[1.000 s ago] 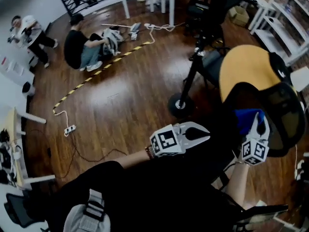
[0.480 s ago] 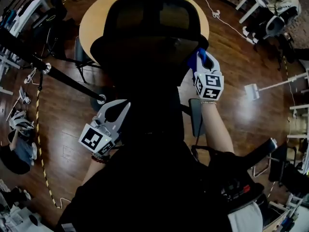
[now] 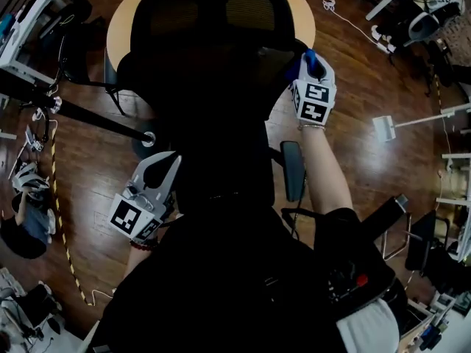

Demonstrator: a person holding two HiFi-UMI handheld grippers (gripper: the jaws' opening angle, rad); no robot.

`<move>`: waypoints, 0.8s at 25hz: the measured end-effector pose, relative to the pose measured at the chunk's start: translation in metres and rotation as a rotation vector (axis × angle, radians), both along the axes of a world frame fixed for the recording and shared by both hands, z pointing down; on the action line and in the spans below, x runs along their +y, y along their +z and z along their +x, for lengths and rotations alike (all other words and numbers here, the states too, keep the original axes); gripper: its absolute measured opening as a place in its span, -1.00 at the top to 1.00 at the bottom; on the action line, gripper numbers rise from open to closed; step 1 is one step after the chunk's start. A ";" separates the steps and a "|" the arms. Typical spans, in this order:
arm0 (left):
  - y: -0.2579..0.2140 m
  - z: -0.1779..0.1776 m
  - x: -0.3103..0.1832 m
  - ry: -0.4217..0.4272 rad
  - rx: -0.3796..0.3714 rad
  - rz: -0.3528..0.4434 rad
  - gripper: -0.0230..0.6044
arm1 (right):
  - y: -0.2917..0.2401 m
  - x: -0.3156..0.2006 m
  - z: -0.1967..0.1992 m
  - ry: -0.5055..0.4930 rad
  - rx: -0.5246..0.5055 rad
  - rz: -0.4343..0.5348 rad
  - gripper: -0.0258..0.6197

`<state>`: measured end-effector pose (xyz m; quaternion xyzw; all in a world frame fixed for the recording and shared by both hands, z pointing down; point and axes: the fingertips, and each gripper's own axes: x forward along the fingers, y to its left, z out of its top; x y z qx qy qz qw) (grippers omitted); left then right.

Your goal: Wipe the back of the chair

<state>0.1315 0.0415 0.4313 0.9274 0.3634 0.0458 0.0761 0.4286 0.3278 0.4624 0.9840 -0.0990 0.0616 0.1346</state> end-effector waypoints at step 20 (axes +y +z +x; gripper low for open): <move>0.011 -0.011 -0.049 -0.187 -0.066 -0.026 0.91 | 0.005 -0.113 -0.001 -0.164 0.053 0.034 0.81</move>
